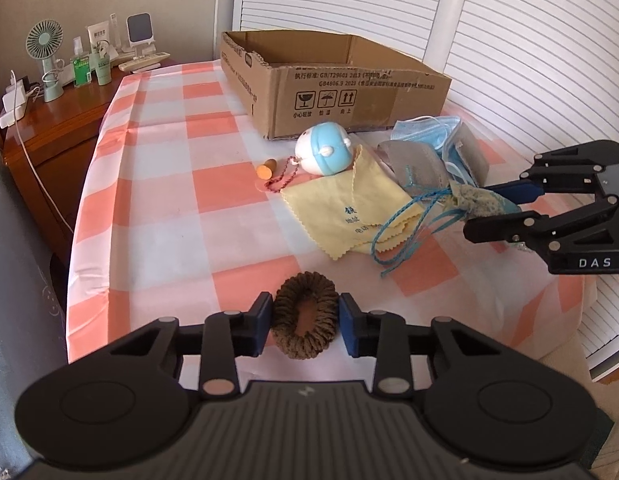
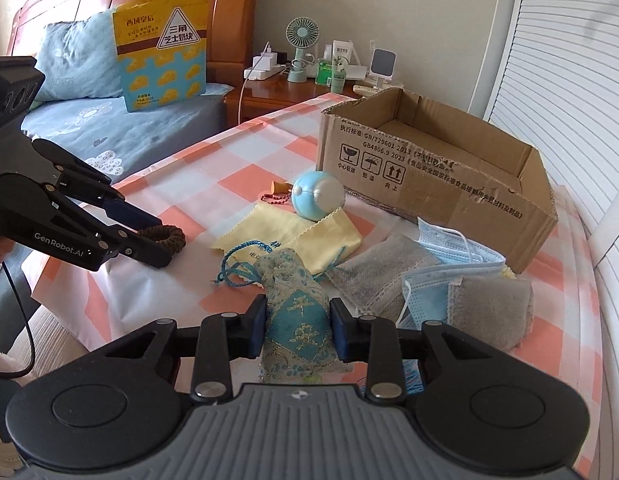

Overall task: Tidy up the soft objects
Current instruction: 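Carry both items to the box while the left gripper releases the hair tie inside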

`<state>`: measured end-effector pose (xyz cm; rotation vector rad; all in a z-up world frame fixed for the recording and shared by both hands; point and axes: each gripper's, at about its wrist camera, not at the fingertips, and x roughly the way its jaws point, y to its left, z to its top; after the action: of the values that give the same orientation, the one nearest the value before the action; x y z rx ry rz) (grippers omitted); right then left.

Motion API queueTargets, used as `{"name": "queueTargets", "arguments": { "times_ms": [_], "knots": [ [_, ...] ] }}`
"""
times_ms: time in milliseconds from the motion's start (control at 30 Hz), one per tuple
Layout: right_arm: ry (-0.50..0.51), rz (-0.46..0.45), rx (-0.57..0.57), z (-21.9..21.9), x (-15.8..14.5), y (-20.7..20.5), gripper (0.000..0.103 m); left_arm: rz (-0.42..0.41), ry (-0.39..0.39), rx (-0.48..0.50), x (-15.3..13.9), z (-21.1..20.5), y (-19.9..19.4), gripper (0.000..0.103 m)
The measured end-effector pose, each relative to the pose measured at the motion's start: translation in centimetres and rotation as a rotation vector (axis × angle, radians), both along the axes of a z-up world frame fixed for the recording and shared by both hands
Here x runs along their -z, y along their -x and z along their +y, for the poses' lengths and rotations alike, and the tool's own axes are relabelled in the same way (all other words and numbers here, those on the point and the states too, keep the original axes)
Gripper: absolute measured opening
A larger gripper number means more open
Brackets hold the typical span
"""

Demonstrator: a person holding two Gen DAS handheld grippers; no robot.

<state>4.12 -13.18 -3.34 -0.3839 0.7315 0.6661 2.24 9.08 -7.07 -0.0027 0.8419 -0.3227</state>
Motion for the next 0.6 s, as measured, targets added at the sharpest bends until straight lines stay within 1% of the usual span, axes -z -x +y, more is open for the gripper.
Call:
{"name": "queueTargets", "arguments": {
  "times_ms": [133,300,367,433,600],
  "knots": [
    [-0.011,-0.021,0.019,-0.6,-1.5,-0.2,0.037,-0.013,0.001,0.033,-1.8,0.1,-0.1,0.034],
    [-0.046,-0.058,0.042,-1.4,-4.1,-0.9,0.037,-0.054,-0.03,0.11,-5.1,-0.6,-1.5,0.034],
    [-0.047,-0.084,0.054,-1.7,-5.0,-1.6,0.037,-0.075,-0.043,0.136,-6.5,-1.0,-2.6,0.034],
    [-0.046,-0.107,0.071,-1.8,-5.8,-2.4,0.037,-0.087,-0.038,0.16,-7.8,-1.4,-4.2,0.034],
    [-0.052,-0.16,0.129,-2.8,-7.6,-5.4,0.037,-0.153,-0.063,0.187,-10.9,-2.9,-8.8,0.034]
  ]
}}
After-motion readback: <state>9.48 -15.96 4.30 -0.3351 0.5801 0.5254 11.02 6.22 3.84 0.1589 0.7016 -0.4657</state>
